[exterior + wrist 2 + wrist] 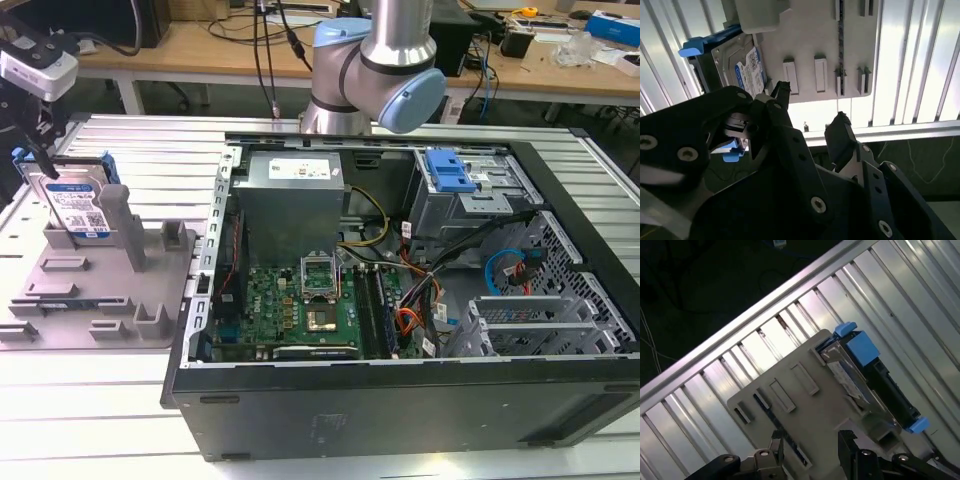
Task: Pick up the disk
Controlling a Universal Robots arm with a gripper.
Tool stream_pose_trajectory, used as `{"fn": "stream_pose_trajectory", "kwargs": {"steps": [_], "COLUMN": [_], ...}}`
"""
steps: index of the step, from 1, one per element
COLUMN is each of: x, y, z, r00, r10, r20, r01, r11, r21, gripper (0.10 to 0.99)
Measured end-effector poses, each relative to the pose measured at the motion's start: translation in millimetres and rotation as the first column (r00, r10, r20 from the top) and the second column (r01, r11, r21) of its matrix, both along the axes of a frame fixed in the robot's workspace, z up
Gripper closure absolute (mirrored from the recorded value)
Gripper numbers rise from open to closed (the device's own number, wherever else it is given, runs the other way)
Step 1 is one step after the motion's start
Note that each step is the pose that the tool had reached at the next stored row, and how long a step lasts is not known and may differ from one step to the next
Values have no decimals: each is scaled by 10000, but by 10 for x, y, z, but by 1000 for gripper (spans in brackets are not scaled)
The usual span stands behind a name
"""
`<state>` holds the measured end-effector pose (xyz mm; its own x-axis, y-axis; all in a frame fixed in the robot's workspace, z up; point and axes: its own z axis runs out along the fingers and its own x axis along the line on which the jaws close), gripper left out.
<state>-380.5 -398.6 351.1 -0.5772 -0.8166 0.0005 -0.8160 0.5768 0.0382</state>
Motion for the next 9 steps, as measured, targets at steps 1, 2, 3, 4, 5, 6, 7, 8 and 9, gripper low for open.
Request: {"fn": "stream_pose_trajectory", "kwargs": {"steps": [1,2,3,4,5,6,7,8,9], "x": [0,0,0,0,0,0,0,0,0], "y": [0,0,0,0,0,0,0,0,0], "z": [0,0,0,0,0,-1,-1,-1,-2], "r00": [9996,9990,9979,9958,9940,9899,9865,9829,9768], "r10": [277,446,652,913,1097,1415,1636,1844,2143], "r20": [1,1,2,4,5,7,11,18,38], "r01": [-277,-446,-652,-913,-1097,-1415,-1636,-1844,-2143], "r11": [9996,9990,9979,9958,9940,9899,9865,9829,9768], "r21": [0,0,-1,0,-1,-1,-1,-2,-7], "gripper": [529,529,529,529,529,529,529,529,529]}}
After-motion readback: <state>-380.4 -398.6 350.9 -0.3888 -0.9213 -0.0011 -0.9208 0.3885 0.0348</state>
